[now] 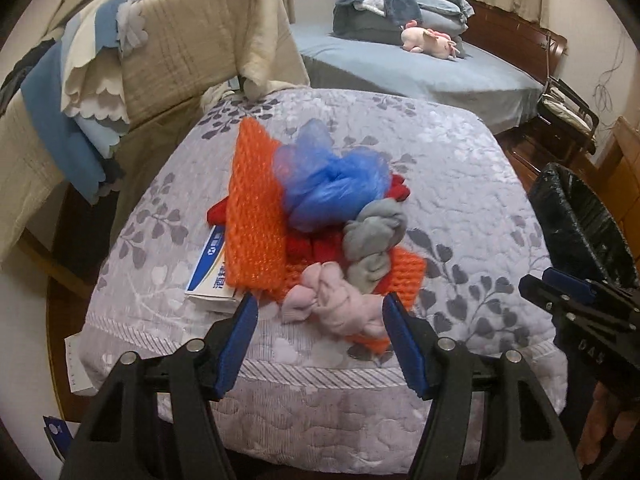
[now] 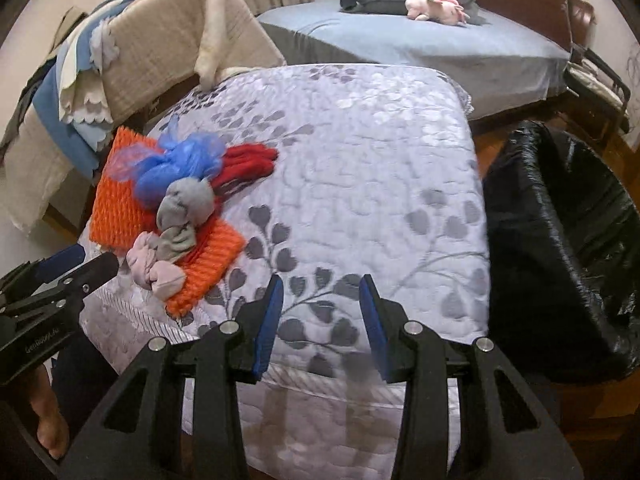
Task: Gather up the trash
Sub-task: 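Move both grippers back from the bin to the pile, then grasp the pink knotted cloth with the left gripper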
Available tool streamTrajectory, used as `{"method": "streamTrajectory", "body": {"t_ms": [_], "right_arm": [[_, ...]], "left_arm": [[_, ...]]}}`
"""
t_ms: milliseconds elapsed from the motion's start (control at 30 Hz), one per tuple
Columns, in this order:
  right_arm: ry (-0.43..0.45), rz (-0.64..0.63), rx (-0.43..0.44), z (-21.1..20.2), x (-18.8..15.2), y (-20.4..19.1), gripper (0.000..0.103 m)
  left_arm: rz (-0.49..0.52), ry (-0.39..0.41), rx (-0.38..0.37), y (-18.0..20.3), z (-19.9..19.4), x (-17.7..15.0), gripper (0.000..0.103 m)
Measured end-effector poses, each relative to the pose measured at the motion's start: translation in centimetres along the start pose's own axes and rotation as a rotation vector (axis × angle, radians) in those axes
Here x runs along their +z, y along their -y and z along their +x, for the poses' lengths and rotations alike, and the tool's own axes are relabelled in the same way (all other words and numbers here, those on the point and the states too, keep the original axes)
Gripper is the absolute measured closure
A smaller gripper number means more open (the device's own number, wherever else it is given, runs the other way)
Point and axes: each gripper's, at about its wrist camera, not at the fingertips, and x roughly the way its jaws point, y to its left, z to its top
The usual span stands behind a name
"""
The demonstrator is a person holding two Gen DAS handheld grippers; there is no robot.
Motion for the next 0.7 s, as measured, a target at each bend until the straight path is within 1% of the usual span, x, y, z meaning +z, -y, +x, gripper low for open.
{"method": "streamTrajectory", "body": {"t_ms": [100, 333, 400, 433, 500, 567, 700], "right_arm": [[0.012, -0.024, -0.019, 0.3, -0.3, -1.2, 0.064], [-0.013, -0.008, -0.027, 1.6, -0.6, -1.4, 0.063], [-0.015, -0.012, -0.028, 1.8, -0.4, -1.6, 0.063], [-0.016, -0.012, -0.026, 1.8, -0.4, -1.7, 0.063], [-0.015, -0.013, -0.018, 2.0, -0.1, -2.0, 0.063], [-0.015, -0.014, -0.013, 2.1, 0.1, -2.3, 0.063], [-0.015, -0.012, 0.011, 2.4, 0.7, -3.3, 0.063]], "left_arm": [[-0.014, -0.022, -0.021, -0.3, 1.3, -0.2, 0.04], [-0.025, -0.058, -0.058, -0.2, 3.7, -0.5, 0.041], [-0.018, -0.074, -0.079, -0.2, 4.5, -0.6, 0.052], [-0.017, -0.08, -0.093, -0.3, 4.6, -0.6, 0.061], [-0.009, -0.073, -0.117, -0.3, 4.5, -0.5, 0.069], [-0.002, -0.067, -0.129, -0.4, 4.2, -0.5, 0.072], [-0.01, -0.042, -0.14, -1.0, 3.2, -0.4, 0.073]]}}
